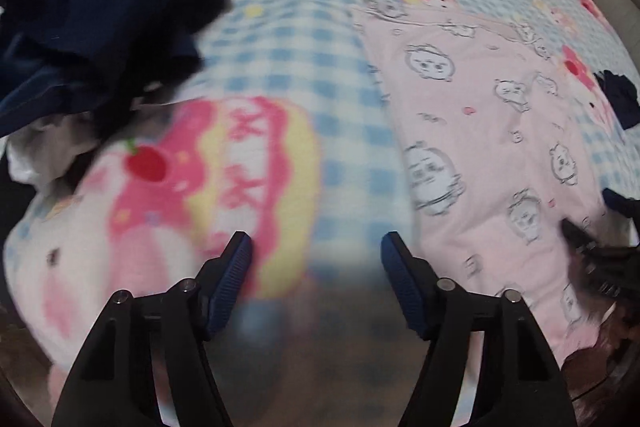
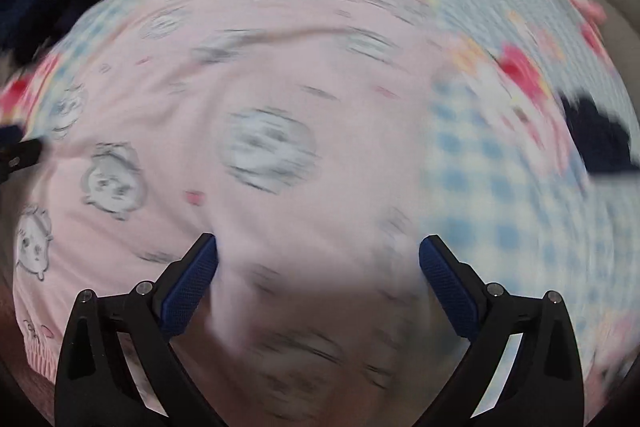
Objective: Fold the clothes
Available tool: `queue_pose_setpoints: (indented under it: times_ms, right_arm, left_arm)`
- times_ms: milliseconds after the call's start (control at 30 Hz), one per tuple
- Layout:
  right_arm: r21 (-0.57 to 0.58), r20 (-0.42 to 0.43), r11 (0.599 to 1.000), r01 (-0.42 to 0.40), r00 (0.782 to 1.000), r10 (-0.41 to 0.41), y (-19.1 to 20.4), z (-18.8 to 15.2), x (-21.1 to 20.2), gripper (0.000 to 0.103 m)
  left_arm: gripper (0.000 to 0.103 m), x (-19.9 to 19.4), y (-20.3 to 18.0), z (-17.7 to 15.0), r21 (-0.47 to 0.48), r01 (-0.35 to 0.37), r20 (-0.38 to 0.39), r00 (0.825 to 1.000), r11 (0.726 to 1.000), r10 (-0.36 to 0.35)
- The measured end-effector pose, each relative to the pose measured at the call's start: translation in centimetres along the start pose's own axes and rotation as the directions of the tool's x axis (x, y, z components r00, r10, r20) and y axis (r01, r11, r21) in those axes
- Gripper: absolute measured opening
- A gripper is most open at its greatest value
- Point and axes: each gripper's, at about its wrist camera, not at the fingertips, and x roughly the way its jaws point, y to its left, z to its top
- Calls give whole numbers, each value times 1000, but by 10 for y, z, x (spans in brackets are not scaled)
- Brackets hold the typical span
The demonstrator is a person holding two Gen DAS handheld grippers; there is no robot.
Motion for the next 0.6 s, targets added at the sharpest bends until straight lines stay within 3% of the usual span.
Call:
queue_pose_setpoints:
  times_ms: [133, 267, 367, 467, 600]
  right_arm:
    - [22, 16, 1000, -2, 1000, 2, -15, -9, -21, 100]
    - [22, 34, 991, -133, 991, 133, -6, -14, -39, 100]
    - [-22, 2, 988, -154, 988, 154, 11, -24, -35, 100]
    - [-24, -55, 993, -118, 992, 117, 9, -45, -26, 100]
    - [-2, -69, 994, -114, 991, 113, -3, -68, -34, 100]
  left_arm:
    - [69, -29, -4, -19, 3, 192, 33, 981, 981, -192]
    - [69, -27, -43, -40, 55, 318, -4, 948, 946, -318]
    - [69, -7, -62, -61, 72, 288, -85, 956, 955, -282]
    - [73, -4, -61, -75, 95, 248, -103, 966, 964, -238]
    - [73, -15, -51, -84, 106, 185, -124, 977, 977, -172]
